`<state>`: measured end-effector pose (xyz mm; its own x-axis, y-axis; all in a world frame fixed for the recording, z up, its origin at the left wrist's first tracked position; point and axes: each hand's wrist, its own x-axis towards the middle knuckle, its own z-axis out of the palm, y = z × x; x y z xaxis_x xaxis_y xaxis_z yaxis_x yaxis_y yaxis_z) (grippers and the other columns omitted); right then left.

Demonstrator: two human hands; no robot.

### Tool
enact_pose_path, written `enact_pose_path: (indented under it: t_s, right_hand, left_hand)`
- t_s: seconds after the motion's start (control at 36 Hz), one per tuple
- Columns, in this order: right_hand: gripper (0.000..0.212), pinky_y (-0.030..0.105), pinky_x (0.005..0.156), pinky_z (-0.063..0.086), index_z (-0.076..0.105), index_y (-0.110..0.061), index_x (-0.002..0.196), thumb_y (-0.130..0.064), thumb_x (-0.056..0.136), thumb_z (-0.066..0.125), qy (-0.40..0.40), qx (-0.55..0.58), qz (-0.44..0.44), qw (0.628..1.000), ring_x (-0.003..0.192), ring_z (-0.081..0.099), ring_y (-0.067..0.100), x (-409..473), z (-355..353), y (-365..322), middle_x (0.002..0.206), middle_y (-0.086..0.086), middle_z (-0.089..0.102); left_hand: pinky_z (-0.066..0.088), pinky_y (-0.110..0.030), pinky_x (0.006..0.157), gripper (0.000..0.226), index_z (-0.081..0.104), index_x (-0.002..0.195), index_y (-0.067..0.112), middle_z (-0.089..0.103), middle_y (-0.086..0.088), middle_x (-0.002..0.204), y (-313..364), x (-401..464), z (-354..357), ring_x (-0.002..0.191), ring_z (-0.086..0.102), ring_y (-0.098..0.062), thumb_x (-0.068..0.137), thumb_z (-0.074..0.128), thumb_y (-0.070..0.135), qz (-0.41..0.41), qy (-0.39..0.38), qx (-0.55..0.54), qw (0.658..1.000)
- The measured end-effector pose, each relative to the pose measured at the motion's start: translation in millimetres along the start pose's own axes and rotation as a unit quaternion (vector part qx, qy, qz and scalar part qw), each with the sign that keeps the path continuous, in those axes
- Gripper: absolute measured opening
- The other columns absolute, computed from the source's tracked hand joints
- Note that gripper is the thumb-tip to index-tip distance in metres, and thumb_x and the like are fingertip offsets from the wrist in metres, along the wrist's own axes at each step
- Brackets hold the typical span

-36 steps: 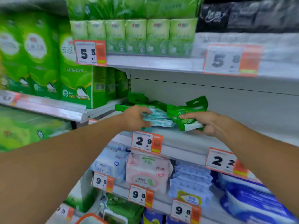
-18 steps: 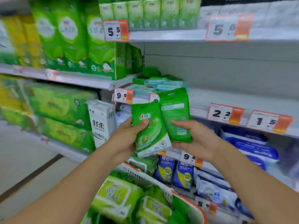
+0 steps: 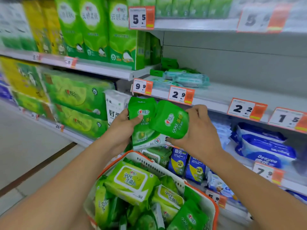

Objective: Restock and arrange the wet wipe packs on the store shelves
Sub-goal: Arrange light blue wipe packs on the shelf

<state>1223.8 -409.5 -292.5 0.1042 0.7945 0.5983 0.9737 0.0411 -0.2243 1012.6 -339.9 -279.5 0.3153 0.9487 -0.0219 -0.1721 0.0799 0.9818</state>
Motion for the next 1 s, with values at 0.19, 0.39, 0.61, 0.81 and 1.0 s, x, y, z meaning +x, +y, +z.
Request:
enact_pose_path:
  t_s: [0.19,0.39,0.61,0.81,1.0]
  right_hand:
    - [0.078,0.039,0.075,0.052,0.044,-0.022,0.112,-0.068,0.057,0.077,-0.145,0.029,0.071,0.986,0.095,0.059,0.028,-0.1,10.3,-8.5,0.105,0.002,0.060]
    - [0.043,0.029,0.067,0.051,0.062,-0.017,0.103,-0.048,0.076,0.075,-0.395,0.091,0.142,0.903,0.090,0.062,0.014,0.3,31.2,-0.7,0.108,0.002,0.065]
    - [0.057,0.036,0.077,0.055,0.056,-0.023,0.116,-0.054,0.072,0.076,-0.546,0.173,0.316,0.756,0.086,0.061,0.020,-5.4,100.0,26.4,0.102,-0.001,0.050]
    - [0.081,0.061,0.094,0.050,0.025,-0.018,0.156,-0.062,0.093,0.052,-0.622,0.160,0.286,0.712,0.135,0.042,0.041,6.7,121.5,32.7,0.160,0.012,0.025]
    - [0.024,0.052,0.082,0.059,0.056,-0.027,0.085,-0.025,0.104,0.041,-0.581,0.038,0.117,0.805,0.095,0.063,0.027,41.1,113.8,40.6,0.099,0.001,0.052]
  left_hand:
    - [0.047,-0.048,0.104,0.045,0.051,0.136,0.016,0.067,0.000,0.128,-0.6,1.4,-10.7,0.117,0.064,-0.022,0.094,0.066,0.019,-0.030,0.000,0.041,0.999]
    - [0.058,-0.029,0.067,0.023,0.056,0.112,0.012,0.068,-0.007,0.100,-42.9,18.5,-26.6,0.084,0.068,-0.020,0.092,0.068,0.012,-0.088,0.051,0.291,0.951]
    - [0.058,-0.050,0.084,0.030,0.057,0.119,0.002,0.069,-0.017,0.109,-69.7,61.1,-46.1,0.095,0.069,-0.032,0.090,0.065,0.004,-0.179,0.096,0.312,0.928]
    - [0.055,-0.039,0.082,0.010,0.053,0.102,0.004,0.063,-0.014,0.103,-93.6,89.0,-35.2,0.091,0.061,-0.027,0.094,0.059,0.004,-0.188,0.011,0.427,0.884]
    - [0.043,-0.034,0.073,0.028,0.052,0.082,0.008,0.060,-0.016,0.103,-104.3,105.6,-28.6,0.083,0.055,-0.027,0.096,0.054,0.031,-0.130,-0.158,0.738,0.643]
